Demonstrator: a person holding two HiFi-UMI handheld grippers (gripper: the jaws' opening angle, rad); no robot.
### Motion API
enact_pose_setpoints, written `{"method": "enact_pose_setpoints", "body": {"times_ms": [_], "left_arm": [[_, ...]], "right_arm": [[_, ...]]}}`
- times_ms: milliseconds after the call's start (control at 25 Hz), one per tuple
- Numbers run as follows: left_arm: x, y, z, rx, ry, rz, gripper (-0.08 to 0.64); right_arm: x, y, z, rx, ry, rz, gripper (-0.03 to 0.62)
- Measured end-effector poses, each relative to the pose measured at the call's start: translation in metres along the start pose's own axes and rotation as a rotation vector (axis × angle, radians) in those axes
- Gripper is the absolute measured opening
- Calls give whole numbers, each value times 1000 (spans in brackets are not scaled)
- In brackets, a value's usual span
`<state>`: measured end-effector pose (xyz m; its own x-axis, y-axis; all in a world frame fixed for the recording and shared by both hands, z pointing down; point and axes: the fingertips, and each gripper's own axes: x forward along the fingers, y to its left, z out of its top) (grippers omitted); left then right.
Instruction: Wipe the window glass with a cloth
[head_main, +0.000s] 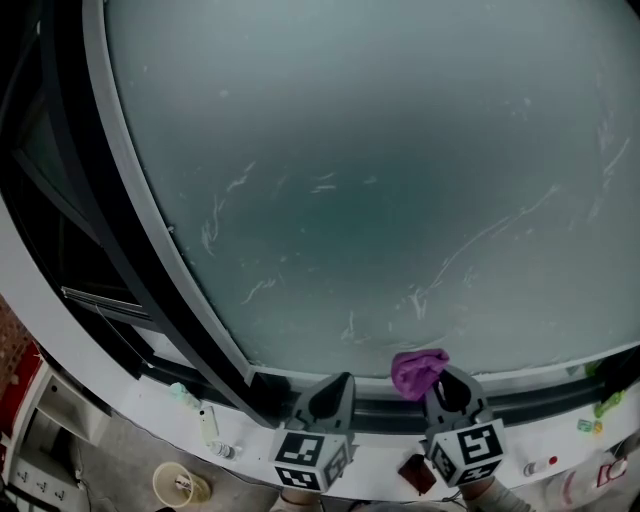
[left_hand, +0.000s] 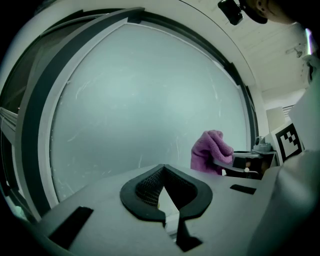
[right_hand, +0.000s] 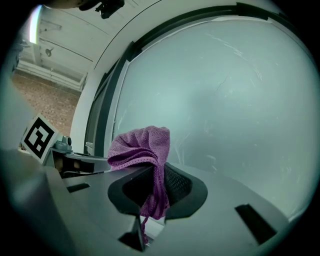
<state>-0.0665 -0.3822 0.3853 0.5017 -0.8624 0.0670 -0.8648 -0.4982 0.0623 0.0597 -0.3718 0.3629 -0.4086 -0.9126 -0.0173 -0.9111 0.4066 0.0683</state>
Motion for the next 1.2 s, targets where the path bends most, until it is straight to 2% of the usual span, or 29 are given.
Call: {"method": "enact_pose_setpoints", "body": {"times_ms": [440,1200], "left_arm": [[0,-4,-20,-17,48,-27,5],[2,-4,-13,4,22,-59,5]], "right_arm": [[-3,15,-8,1,18,24,48],[-1,16,-11,68,10,-8,48]]}}
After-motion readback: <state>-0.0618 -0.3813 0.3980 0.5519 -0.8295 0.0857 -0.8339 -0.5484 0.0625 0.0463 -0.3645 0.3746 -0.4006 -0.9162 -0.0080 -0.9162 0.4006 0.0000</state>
